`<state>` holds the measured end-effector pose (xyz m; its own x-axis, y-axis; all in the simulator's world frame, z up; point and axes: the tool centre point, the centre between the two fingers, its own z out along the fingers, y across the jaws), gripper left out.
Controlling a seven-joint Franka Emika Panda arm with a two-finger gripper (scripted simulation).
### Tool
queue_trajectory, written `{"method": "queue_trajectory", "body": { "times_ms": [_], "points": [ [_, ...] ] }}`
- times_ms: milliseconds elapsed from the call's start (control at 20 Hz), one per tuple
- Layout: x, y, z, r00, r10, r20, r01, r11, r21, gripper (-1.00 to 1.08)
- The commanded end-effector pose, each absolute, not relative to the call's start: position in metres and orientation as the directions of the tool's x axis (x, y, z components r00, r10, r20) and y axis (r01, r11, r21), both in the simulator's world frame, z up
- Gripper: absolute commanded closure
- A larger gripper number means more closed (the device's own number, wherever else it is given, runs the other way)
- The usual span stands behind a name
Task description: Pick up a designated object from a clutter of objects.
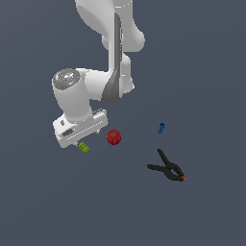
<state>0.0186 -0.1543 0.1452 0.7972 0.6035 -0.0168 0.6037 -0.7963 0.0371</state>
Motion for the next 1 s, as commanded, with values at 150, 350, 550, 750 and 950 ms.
{"method": "queue_trajectory", "body": {
  "times_ms": [150, 350, 550, 750, 950],
  "points": [
    [0.010, -0.178, 0.112, 0.738, 0.675, -0.014, 0.675, -0.738, 0.021, -0.92],
    [0.004, -0.191, 0.092, 0.700, 0.714, -0.010, 0.714, -0.700, 0.012, -0.92],
    [-0.001, -0.201, 0.078, 0.671, 0.741, -0.006, 0.741, -0.671, 0.006, -0.92],
    [-0.005, -0.207, 0.068, 0.651, 0.759, -0.002, 0.759, -0.651, 0.002, -0.92],
    [-0.007, -0.210, 0.063, 0.641, 0.768, 0.000, 0.768, -0.641, 0.000, -0.92]
  ]
}}
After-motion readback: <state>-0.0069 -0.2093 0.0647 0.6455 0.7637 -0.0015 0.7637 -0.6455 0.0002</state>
